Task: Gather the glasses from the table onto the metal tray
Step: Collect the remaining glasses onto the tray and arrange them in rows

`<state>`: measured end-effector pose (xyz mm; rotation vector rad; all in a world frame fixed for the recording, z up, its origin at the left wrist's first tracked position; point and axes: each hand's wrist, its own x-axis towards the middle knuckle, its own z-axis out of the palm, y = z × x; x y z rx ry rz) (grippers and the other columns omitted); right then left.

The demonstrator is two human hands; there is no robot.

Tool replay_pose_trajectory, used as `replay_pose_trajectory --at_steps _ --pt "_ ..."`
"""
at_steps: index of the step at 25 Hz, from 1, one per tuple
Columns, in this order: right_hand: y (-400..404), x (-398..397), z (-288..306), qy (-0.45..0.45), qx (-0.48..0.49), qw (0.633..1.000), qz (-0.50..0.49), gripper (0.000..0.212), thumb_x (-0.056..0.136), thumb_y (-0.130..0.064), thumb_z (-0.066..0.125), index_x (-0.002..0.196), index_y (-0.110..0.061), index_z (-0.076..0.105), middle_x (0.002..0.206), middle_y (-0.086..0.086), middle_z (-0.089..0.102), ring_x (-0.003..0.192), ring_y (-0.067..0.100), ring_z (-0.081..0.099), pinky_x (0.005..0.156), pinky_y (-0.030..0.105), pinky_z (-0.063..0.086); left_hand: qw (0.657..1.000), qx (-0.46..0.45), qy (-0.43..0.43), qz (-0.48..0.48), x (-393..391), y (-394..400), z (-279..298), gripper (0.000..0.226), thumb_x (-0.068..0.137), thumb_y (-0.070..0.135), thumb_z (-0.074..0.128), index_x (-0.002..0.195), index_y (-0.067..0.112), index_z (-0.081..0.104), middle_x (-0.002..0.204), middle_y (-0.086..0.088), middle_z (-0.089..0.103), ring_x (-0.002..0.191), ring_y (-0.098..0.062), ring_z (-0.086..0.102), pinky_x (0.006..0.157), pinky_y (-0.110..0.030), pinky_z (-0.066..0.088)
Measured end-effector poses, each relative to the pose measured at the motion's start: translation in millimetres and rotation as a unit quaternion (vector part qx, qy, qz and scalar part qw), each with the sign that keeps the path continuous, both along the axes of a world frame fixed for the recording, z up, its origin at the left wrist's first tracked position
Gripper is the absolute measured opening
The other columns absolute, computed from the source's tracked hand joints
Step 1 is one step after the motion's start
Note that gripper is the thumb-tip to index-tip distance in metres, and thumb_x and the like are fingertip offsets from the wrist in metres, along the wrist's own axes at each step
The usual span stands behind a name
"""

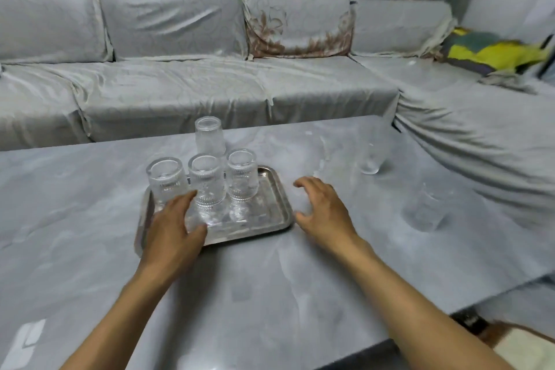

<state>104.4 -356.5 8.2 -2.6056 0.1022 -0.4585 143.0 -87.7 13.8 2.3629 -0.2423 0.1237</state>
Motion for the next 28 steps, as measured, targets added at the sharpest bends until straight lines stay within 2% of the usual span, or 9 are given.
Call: replay_pose_trajectory --at_steps 2,6,9,11,15,19,21,25,28 --pt "-22.5 -27.8 12.6 -0.062 0.042 0.996 -0.043 0.071 0.075 -0.015 0.067 0.140 -0.021 0.038 0.152 0.004 0.034 0.135 0.024 0.033 0.106 0.032 0.031 0.999 0.004 0.009 -0.041 -15.2 -16.4 2.6 0.067 0.079 0.017 0.071 0.141 0.021 0.044 0.145 -0.008 0.048 0.133 -0.027 0.043 0.107 -0.041 0.035" --pt "-91.6 -65.7 31.4 -0.182 0.004 0.949 -0.259 0.091 0.070 -0.016 0.070 0.147 -0.024 0.023 0.159 0.008 0.016 0.141 0.031 0.024 0.107 0.046 0.030 0.997 -0.056 0.023 -0.053 -19.3 -27.1 12.2 0.065 0.080 0.022 0.074 0.138 0.028 0.047 0.143 -0.002 0.051 0.129 -0.024 0.047 0.105 -0.043 0.038" --pt "-145.4 -88.7 11.8 -0.025 -0.026 0.941 -0.337 0.090 0.076 -0.028 0.071 0.148 -0.026 0.018 0.161 0.004 0.003 0.143 0.036 0.015 0.108 0.052 0.027 0.997 -0.059 0.038 -0.032 -19.3 -25.4 6.3 0.059 0.080 0.019 0.074 0.134 0.027 0.052 0.138 -0.002 0.056 0.124 -0.025 0.052 0.098 -0.041 0.041" --pt "-163.7 -91.1 -6.3 0.035 0.045 0.950 -0.306 0.085 0.077 -0.031 0.072 0.146 -0.025 0.023 0.161 0.003 0.000 0.137 0.038 0.027 0.105 0.047 0.034 0.997 -0.057 0.057 -0.003 -17.5 -22.0 0.3 0.055 0.080 0.018 0.074 0.131 0.024 0.055 0.134 -0.004 0.059 0.121 -0.026 0.054 0.096 -0.042 0.043" --pt "-171.3 -76.0 -23.0 -0.082 0.226 0.901 -0.362 0.089 0.073 -0.019 0.078 0.145 -0.024 0.026 0.156 0.013 0.019 0.120 0.031 0.050 0.092 0.036 0.042 0.993 -0.090 0.073 0.033 -14.4 -13.4 1.6 0.049 0.080 0.015 0.073 0.127 0.016 0.058 0.128 -0.007 0.062 0.116 -0.026 0.055 0.098 -0.045 0.045" --pt "-180.6 -72.3 -36.3 -0.048 0.274 0.869 -0.408 0.078 0.063 -0.029 0.085 0.128 -0.018 0.042 0.124 0.014 0.062 0.105 0.035 0.060 0.081 0.037 0.046 0.993 -0.087 0.061 0.046 -13.2 -7.5 8.1 0.048 0.079 0.015 0.074 0.125 0.015 0.060 0.125 -0.005 0.064 0.111 -0.025 0.058 0.094 -0.044 0.048" --pt "-177.9 -66.2 -36.3 -0.053 0.266 0.862 -0.427 0.074 0.056 -0.033 0.086 0.116 -0.019 0.045 0.115 0.013 0.065 0.096 0.035 0.062 0.074 0.036 0.045 0.994 -0.084 0.059 0.049 -7.5 -6.7 11.0 0.048 0.078 0.013 0.073 0.124 0.015 0.061 0.123 -0.005 0.065 0.110 -0.024 0.059 0.092 -0.043 0.049" --pt "-149.1 -35.3 -34.4 -0.015 0.250 0.874 -0.416 0.080 0.059 -0.035 0.082 0.123 -0.023 0.036 0.127 0.012 0.059 0.108 0.037 0.058 0.089 0.046 0.043 0.987 -0.116 0.063 0.093 -8.1 15.0 7.3 0.046 0.077 0.016 0.071 0.122 0.020 0.061 0.121 -0.003 0.066 0.103 -0.018 0.058 0.087 -0.034 0.047" --pt "-134.6 -27.0 -32.0 -0.001 0.244 0.865 -0.438 0.078 0.055 -0.040 0.084 0.114 -0.019 0.037 0.119 0.019 0.062 0.103 0.041 0.060 0.091 0.051 0.045 0.989 -0.100 0.058 0.096 -1.6 23.3 5.2 0.048 0.076 0.020 0.069 0.123 0.022 0.060 0.123 0.000 0.065 0.106 -0.018 0.059 0.088 -0.032 0.047"
